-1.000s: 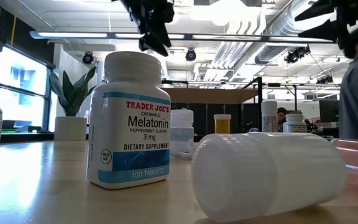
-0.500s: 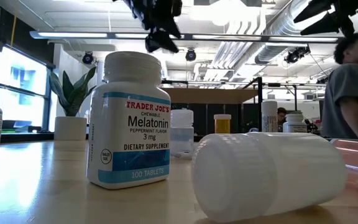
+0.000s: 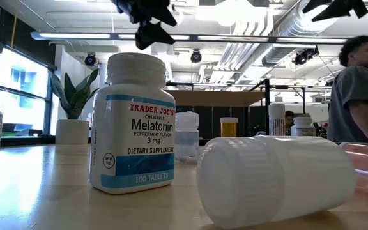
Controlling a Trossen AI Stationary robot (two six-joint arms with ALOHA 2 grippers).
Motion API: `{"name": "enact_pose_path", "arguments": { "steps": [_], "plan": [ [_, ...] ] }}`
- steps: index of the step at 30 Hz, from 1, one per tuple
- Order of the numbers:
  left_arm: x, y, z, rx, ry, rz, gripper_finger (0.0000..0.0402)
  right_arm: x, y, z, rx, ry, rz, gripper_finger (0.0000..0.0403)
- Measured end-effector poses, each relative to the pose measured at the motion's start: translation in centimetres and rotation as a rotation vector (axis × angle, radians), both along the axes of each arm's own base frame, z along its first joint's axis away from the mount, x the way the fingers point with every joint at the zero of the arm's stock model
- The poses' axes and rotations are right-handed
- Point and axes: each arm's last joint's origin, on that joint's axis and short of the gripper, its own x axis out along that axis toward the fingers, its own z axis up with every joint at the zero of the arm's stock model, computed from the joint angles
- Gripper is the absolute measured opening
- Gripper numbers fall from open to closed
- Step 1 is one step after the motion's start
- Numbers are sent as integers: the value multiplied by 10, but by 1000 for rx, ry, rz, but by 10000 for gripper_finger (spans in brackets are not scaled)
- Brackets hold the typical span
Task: Pick and place medicine bottles onto shelf by color
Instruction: Put the top right white supplement bottle on the shelf
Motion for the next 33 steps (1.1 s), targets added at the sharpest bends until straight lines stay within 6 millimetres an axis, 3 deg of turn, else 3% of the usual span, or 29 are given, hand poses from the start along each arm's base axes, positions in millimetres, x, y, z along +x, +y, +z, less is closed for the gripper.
{"name": "enact_pose_path", "arguments": {
  "steps": [4, 10, 21, 26, 33],
  "plan": [
    [-11, -8, 0, 16, 9, 27, 218, -1, 0, 16, -27, -11, -11, 251],
    [-24, -17, 15, 49, -40, 51, 218, -4, -1, 37, -110, 31, -44, 286],
    [-42, -24, 36, 73, -120, 48, 218, -24, -4, 81, -184, 36, -158, 289],
    [-44, -25, 38, 75, -129, 48, 218, -23, -6, 76, -151, 127, -201, 289],
    [-44, -25, 38, 94, -128, 34, 218, -16, -9, 45, 30, 201, -206, 289]
  ]
}}
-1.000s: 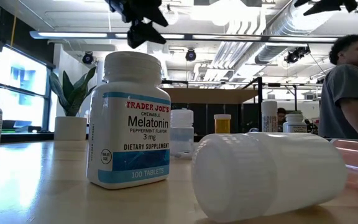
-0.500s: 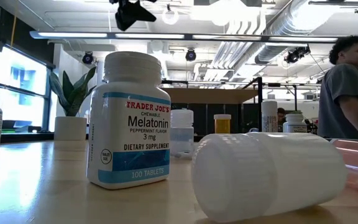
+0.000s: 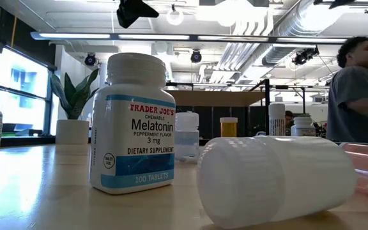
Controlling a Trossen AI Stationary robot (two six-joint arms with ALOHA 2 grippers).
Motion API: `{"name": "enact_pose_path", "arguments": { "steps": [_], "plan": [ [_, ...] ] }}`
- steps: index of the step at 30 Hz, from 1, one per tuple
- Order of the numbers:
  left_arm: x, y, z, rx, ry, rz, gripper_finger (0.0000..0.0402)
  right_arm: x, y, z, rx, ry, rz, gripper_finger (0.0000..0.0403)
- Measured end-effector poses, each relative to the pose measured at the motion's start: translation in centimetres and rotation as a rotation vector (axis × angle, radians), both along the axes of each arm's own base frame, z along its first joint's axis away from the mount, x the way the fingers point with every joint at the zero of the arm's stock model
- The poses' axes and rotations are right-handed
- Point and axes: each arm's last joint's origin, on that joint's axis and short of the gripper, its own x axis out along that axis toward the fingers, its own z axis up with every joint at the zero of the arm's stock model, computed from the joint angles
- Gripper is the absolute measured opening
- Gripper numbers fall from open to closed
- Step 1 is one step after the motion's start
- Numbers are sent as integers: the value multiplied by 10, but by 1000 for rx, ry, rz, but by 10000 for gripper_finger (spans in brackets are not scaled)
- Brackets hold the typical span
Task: Pick and place medicine bottles onto shelf by color
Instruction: Put the top right white supplement bottle on the shelf
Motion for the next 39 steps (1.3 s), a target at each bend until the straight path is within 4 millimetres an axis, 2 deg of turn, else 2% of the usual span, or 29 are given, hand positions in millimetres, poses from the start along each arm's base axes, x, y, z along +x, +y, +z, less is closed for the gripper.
{"name": "enact_pose_path", "arguments": {
  "steps": [10, 15, 27, 39],
  "plan": [
    [0, 1, 0, 3, 0, 2, 218, 29, -12, -59, 268, 129, 51, 289],
    [0, 1, 0, 1, 4, 2, 218, 39, -19, -81, 390, 192, 156, 289],
    [0, 1, -1, 0, 7, 2, 218, 66, -46, -106, 526, 367, 363, 289],
    [0, 1, -1, 0, 7, 2, 218, 92, -70, -131, 490, 716, 649, 289]
  ]
}}
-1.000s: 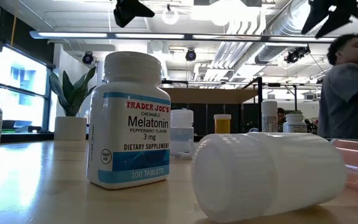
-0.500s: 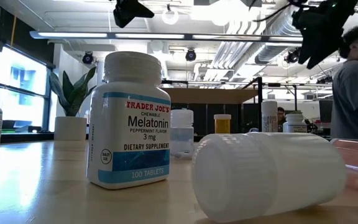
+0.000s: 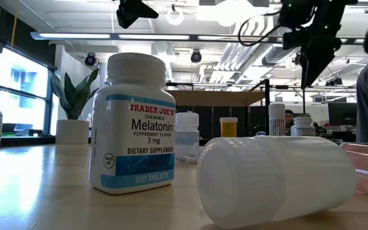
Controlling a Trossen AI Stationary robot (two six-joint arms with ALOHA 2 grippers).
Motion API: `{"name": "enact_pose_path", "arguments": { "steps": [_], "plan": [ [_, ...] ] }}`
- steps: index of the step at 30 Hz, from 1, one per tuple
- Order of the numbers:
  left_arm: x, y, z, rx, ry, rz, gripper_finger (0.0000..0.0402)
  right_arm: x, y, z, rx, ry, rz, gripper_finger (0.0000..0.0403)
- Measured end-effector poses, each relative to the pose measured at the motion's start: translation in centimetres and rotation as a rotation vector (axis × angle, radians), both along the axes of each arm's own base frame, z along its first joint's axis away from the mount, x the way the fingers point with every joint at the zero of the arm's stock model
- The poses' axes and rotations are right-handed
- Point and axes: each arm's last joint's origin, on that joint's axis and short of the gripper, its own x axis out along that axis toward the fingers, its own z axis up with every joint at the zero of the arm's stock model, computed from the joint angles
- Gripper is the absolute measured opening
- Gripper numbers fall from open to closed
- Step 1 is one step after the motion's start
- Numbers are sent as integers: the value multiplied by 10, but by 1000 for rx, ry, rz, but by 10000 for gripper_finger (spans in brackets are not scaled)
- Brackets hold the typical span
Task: Pick and place medicine bottles onto shelf by color
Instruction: Put the top right white supplement bottle on the shelf
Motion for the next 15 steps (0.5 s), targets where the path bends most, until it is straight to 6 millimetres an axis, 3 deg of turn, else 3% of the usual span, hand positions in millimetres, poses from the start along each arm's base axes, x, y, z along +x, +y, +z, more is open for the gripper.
{"name": "enact_pose_path", "arguments": {
  "steps": [15],
  "plan": [
    [0, -1, 0, 14, 1, -11, 218, 19, -29, -32, 118, 126, 85, 289]
  ]
}}
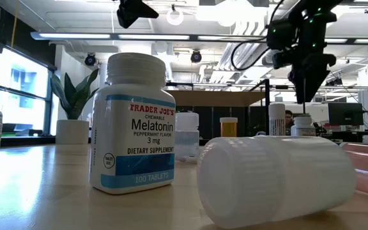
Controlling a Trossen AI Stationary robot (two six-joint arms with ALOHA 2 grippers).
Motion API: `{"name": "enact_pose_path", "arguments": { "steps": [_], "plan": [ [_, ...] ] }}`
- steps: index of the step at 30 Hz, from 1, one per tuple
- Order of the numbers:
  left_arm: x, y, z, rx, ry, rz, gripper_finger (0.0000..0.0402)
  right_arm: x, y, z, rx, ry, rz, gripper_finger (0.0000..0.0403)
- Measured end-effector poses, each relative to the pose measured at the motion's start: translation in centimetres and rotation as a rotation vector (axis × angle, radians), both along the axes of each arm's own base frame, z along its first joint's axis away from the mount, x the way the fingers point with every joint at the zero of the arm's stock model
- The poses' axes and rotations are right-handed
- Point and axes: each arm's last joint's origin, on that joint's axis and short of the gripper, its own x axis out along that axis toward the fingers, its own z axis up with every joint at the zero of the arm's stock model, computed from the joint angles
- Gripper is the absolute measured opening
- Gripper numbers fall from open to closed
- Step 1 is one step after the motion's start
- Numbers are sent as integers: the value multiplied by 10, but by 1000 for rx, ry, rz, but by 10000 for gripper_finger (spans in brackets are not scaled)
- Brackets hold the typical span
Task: Pick and place medicine bottles onto shelf by color
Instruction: Put the top right white supplement bottle on the shelf
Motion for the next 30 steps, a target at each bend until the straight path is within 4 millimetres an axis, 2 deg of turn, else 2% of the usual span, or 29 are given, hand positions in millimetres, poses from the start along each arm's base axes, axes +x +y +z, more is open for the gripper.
{"name": "enact_pose_path", "arguments": {
  "steps": [11, 20, 24, 30],
  "plan": [
    [0, 0, 0, 2, 0, -1, 218, 9, -22, -26, 70, 74, -57, 289],
    [0, 0, 0, 2, 0, -1, 218, 16, -28, -44, 124, 127, -76, 285],
    [0, 0, 0, 1, 0, -1, 218, 17, -29, -45, 128, 132, -82, 263],
    [0, 0, 0, 0, 0, 0, 218, 17, -29, -45, 129, 132, -84, 203]
  ]
}}
